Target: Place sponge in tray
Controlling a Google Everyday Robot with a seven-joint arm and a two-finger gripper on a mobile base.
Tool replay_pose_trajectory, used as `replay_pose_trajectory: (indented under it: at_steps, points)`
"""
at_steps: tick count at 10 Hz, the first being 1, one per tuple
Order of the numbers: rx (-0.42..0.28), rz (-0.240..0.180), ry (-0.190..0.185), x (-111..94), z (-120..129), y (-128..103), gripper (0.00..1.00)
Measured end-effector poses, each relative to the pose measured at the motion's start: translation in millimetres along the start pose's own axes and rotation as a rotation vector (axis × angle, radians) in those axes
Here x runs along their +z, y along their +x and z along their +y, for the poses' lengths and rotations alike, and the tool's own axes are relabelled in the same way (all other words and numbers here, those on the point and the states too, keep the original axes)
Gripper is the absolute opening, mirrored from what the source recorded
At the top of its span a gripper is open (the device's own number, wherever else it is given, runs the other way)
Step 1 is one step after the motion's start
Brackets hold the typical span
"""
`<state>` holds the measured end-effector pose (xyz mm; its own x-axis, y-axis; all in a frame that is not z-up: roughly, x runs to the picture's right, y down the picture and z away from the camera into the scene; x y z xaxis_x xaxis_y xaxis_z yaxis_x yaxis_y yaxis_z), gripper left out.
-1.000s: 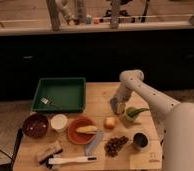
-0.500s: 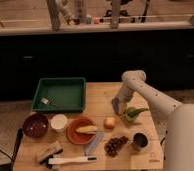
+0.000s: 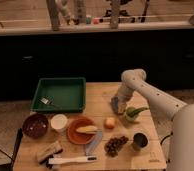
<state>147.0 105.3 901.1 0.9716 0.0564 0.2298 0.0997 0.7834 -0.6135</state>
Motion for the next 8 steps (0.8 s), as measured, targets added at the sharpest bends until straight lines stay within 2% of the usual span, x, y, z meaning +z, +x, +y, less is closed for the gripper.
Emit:
replay_pose_trajectory:
  at_steps: [1,3,8]
  points:
    - [-0.019,-0.006,0.013,-9.4,-0.4,-9.9,0.02]
    - [-0.049,-0.014,0.024,-15.2,-0.2,-16.6,0.02]
    - [-0.133,-0.011,0.035,-28.4,-4.2,-35.9,0.02]
